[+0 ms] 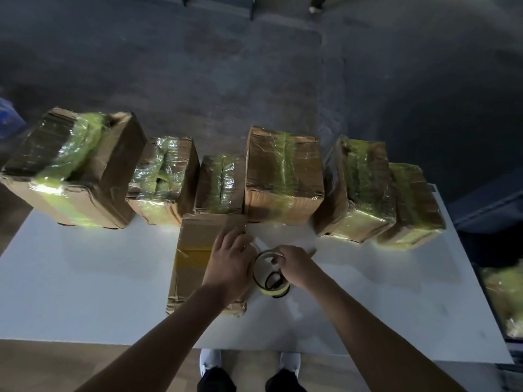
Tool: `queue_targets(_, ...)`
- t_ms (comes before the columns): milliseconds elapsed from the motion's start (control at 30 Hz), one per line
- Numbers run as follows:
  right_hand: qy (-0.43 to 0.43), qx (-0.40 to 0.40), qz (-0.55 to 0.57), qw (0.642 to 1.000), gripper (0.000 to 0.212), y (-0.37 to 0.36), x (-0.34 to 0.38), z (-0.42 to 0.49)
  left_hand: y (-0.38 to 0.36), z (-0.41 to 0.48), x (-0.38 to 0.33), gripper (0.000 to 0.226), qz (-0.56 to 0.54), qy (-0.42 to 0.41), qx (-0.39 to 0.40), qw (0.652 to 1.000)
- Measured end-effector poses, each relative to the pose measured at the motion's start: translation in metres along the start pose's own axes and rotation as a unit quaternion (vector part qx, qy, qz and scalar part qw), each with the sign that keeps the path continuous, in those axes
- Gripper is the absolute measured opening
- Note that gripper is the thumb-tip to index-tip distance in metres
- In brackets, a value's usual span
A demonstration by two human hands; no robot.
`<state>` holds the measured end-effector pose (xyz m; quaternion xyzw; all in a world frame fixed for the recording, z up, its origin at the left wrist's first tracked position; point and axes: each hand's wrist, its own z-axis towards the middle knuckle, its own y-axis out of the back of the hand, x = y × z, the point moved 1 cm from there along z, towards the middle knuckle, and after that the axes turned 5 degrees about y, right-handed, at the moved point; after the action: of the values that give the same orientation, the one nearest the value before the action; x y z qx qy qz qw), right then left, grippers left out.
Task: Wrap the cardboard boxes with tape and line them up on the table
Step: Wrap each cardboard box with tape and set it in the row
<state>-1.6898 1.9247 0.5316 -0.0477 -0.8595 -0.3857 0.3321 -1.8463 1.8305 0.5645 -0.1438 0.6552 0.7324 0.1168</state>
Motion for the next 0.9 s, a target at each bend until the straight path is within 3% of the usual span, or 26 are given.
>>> queue_targets(67, -0.012, 0.003, 0.043, 0.999, 0.018, 0.0, 0.0, 0.003, 0.005, -0.004, 0.002, 0.028, -0.028, -0.079, -0.021, 0.996)
queue_targets(133, -0.029, 0.016, 0.106, 0.994, 0.017, -0.002, 0.001, 0.004, 0.006, -0.008, 0.006, 0.031, -0.025, -0.133, 0.019, 0.991)
queue_targets(267, -0.049, 0.009, 0.189, 0.981, 0.018, -0.005, 0.002, 0.0, 0.006, -0.006, -0.001, 0.024, 0.05, -0.114, 0.115, 0.985)
queue_targets(400, -0.044, 0.029, 0.145, 0.988, 0.01, -0.004, 0.0, -0.002, 0.001, -0.01, -0.014, 0.016, 0.052, -0.116, 0.112, 0.986)
queue_targets(467, -0.025, 0.061, 0.061, 0.996, 0.023, 0.0, -0.003, -0.004, 0.001, -0.012, -0.011, 0.015, 0.037, -0.125, 0.093, 0.987)
queue_targets(500, -0.038, 0.058, 0.074, 0.995, 0.029, 0.003, -0.004, -0.008, 0.002, -0.013, -0.009, 0.014, 0.032, -0.127, 0.081, 0.988)
queue_targets(567, -0.061, 0.007, 0.066, 0.996, 0.038, 0.005, -0.012, -0.011, 0.003, -0.014, -0.004, 0.012, 0.002, -0.13, 0.061, 0.99)
queue_targets(667, -0.093, -0.028, 0.034, 0.995, 0.026, -0.001, -0.022, -0.012, 0.002, -0.014, -0.002, 0.009, -0.039, -0.139, 0.053, 0.988)
queue_targets(900, -0.127, 0.065, -0.009, 0.99, 0.015, -0.018, -0.019, -0.018, -0.004, -0.017, 0.001, 0.013, -0.052, -0.161, 0.018, 0.985)
